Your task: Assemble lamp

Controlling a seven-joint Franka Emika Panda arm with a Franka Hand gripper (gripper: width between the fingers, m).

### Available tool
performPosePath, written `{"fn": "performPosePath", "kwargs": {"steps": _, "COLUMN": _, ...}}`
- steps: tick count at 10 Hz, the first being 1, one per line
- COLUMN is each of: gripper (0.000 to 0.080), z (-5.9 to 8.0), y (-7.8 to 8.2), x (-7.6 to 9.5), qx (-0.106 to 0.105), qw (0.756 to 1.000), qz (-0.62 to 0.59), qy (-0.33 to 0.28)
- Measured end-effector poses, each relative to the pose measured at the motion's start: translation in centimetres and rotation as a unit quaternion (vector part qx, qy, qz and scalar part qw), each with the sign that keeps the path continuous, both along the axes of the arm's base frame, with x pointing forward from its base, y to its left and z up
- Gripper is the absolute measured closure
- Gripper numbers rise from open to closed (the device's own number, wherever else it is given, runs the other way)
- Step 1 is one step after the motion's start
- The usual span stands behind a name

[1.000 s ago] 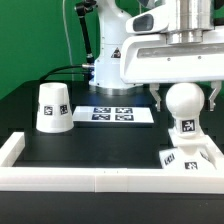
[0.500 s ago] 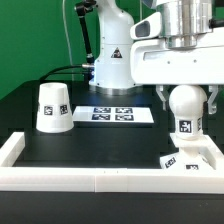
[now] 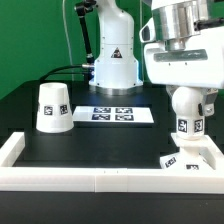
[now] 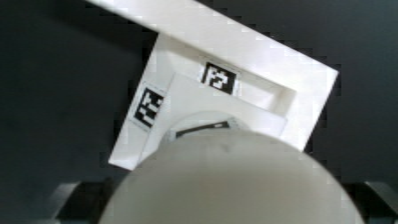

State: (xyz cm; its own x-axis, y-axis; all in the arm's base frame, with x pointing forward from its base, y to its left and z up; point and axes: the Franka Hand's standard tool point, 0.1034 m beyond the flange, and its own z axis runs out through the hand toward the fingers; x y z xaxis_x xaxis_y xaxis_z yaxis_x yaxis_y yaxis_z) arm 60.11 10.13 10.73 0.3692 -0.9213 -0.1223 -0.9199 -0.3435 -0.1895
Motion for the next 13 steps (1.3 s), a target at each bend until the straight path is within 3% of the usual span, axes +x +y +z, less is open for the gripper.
{"fn": "performPosePath", "kwargs": {"steps": 2, "gripper": 0.0223, "z": 0.01, "y": 0.05, "x": 0.0, "qx": 0.02, "qw": 0.998, "qz": -0.056, "qy": 0.01}}
{"fn": "performPosePath", "kwargs": {"steps": 5, "gripper": 0.0222, "z": -0.05, "y": 0.37, "x": -0.07, "qx": 0.025, "qw": 0.998, "qz": -0.058, "qy": 0.011}}
{"fn": "performPosePath", "kwargs": {"steps": 6, "gripper": 0.0129, "z": -0.03, "y": 0.38, "x": -0.05, "qx": 0.023, "qw": 0.999, "qz": -0.047, "qy": 0.008}}
{"fn": "performPosePath", "kwargs": {"steps": 10, "gripper": 0.0101, "z": 0.12, "y": 0.44, "x": 0.17, "qx": -0.01, "qw": 0.986, "qz": 0.162, "qy": -0.036}}
{"fn": "performPosePath", "kwargs": {"steps": 13, "gripper": 0.01, "z": 0.01, "y": 0.63, "x": -0.02, "qx": -0.041, "qw": 0.946, "qz": 0.317, "qy": -0.061}}
